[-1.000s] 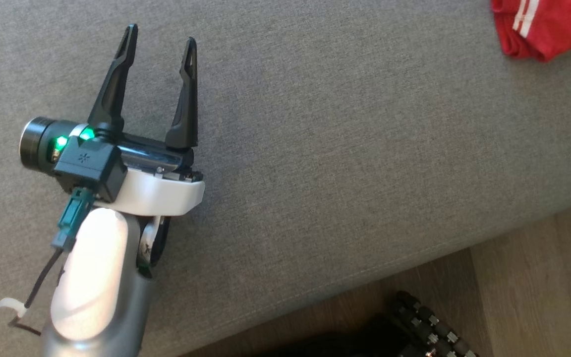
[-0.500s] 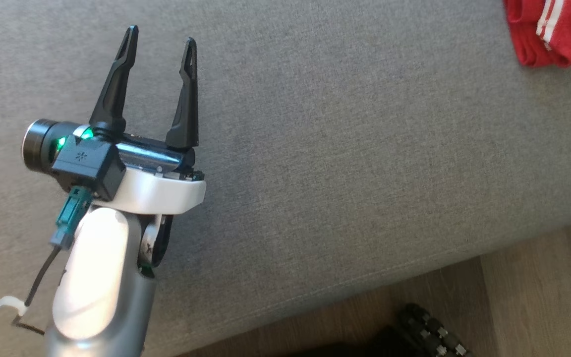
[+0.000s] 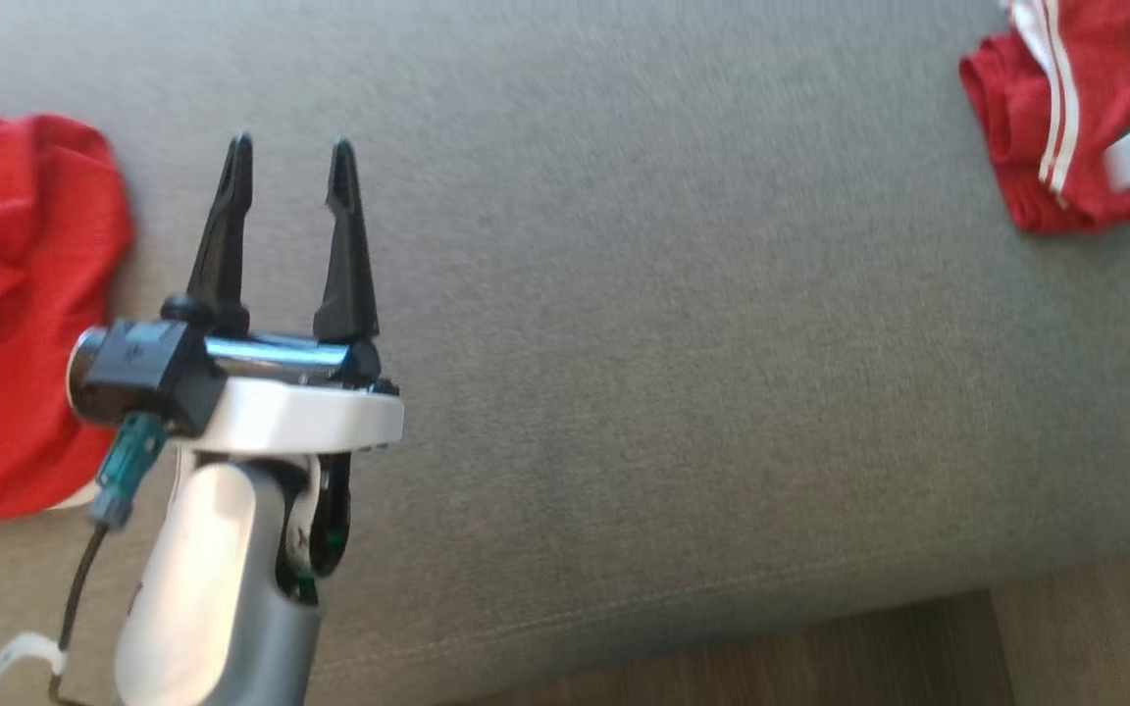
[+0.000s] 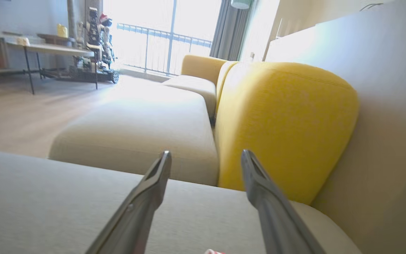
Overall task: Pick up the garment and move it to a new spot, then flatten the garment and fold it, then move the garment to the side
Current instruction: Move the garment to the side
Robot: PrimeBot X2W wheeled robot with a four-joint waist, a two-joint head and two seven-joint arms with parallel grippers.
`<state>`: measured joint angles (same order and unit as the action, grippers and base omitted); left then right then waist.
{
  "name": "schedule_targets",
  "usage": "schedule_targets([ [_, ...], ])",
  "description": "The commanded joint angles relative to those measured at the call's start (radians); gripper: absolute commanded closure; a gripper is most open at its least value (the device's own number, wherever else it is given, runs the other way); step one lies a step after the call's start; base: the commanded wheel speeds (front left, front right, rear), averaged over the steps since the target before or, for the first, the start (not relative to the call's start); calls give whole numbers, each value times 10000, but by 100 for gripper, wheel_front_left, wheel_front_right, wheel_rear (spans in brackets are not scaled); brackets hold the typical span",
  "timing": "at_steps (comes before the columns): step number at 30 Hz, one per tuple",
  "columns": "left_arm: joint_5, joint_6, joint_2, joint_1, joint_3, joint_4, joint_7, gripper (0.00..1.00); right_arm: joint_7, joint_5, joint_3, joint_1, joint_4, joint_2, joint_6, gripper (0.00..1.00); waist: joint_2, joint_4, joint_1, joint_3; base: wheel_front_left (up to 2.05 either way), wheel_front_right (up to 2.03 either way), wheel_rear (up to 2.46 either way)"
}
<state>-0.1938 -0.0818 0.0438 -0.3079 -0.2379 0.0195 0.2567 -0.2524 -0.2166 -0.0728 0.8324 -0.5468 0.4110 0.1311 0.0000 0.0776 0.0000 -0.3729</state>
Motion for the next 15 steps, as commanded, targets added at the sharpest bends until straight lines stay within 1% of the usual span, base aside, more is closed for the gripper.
schedule_targets([
  [1,-59,-84,67,-1,353,388,51,0,-93,-101,-32,-193,614,-79,-4,0,0,-438,0,639,0,0,0],
  [6,-320,-392,66,571,492,418,51,0,-93,-114,21,-1952,1902,-1150,-4,0,0,-664,0,1333,0,0,0],
  [8,-75,-405,66,803,486,361,51,0,-93,21,17,-2645,2225,-1596,-4,0,0,-737,0,1605,0,0,0],
  [12,5,-487,65,1325,457,125,51,0,-93,447,-378,-3916,2533,-2309,-4,0,0,-830,0,2070,0,0,0],
  [15,-105,-568,65,1656,400,-31,51,0,-93,675,-88,-4675,2773,-2791,-4,0,0,-903,0,2264,0,0,0],
])
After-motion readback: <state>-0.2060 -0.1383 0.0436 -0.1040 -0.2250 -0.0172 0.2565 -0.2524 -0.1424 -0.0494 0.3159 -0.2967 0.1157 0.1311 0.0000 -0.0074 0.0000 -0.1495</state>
